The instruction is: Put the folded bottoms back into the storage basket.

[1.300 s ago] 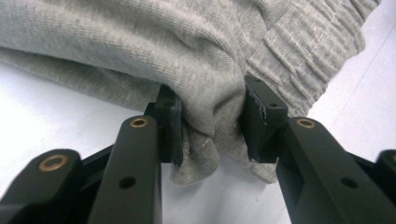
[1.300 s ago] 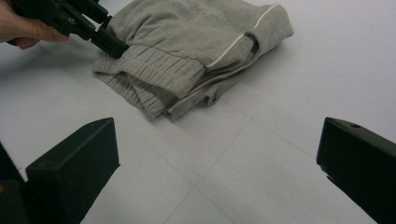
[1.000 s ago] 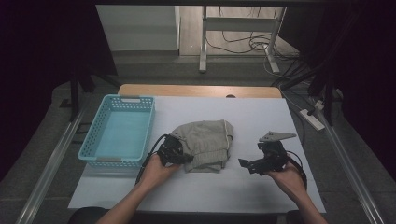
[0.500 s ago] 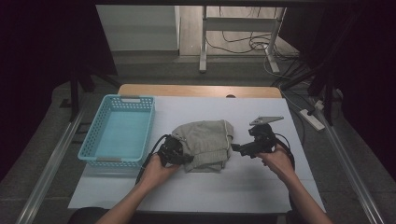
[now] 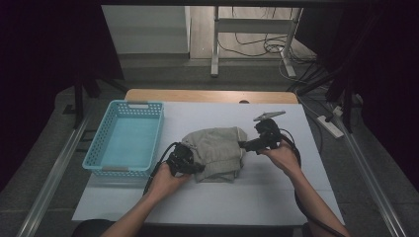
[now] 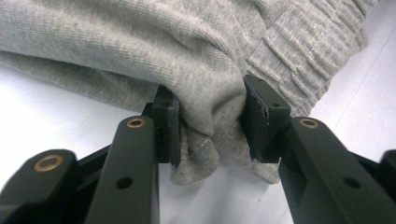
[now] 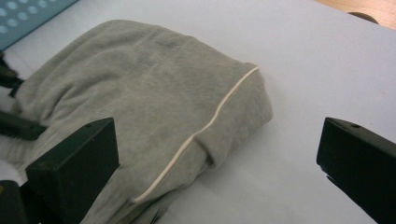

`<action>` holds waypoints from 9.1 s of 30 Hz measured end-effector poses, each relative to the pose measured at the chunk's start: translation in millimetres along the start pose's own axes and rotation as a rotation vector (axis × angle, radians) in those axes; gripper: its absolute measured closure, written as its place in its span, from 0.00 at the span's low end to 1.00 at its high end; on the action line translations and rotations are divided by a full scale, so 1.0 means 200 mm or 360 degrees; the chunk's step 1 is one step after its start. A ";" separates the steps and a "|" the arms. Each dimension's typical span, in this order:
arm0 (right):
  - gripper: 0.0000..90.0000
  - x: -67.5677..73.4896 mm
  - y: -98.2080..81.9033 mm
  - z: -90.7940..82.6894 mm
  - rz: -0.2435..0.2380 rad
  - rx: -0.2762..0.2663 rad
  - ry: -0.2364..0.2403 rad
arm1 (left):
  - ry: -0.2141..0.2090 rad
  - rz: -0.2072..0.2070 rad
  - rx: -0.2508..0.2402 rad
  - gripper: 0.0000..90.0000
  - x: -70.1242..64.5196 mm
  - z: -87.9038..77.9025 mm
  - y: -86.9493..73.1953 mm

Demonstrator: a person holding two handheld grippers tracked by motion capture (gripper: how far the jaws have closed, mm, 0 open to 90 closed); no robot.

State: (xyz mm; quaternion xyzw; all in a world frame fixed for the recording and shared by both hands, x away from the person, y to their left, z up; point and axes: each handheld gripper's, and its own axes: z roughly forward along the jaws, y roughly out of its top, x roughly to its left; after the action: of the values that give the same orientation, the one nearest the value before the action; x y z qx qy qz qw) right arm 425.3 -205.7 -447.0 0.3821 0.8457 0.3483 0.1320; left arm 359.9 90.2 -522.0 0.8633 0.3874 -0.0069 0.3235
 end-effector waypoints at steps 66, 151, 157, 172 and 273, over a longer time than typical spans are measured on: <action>0.86 -0.05 0.29 0.14 -0.0106 -0.0096 0.0194 | 0.0011 -0.0187 -0.0205 0.80 -0.02 -0.32 0.09; 0.86 0.93 1.05 0.78 -0.0288 -0.0198 0.0565 | 0.0504 -0.0511 -0.0268 0.79 0.62 -1.26 -0.58; 0.86 0.95 1.00 0.87 -0.0307 -0.0149 0.0519 | 0.0503 -0.0529 -0.0205 0.79 0.67 -1.18 -0.61; 0.69 0.96 0.91 1.04 -0.0289 -0.0015 0.0374 | 0.0592 -0.0569 0.0030 0.75 0.75 -0.95 -0.59; 0.01 0.76 0.45 0.49 -0.0442 -0.0025 0.0724 | 0.0030 -0.0294 -0.0399 0.00 0.40 -0.77 -0.28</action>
State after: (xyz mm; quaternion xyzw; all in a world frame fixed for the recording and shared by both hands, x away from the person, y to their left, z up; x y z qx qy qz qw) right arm 421.4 -3.6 -449.8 0.1732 0.8953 0.4101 -0.0120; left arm 340.9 258.0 -453.0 0.7769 0.4658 0.0198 0.4231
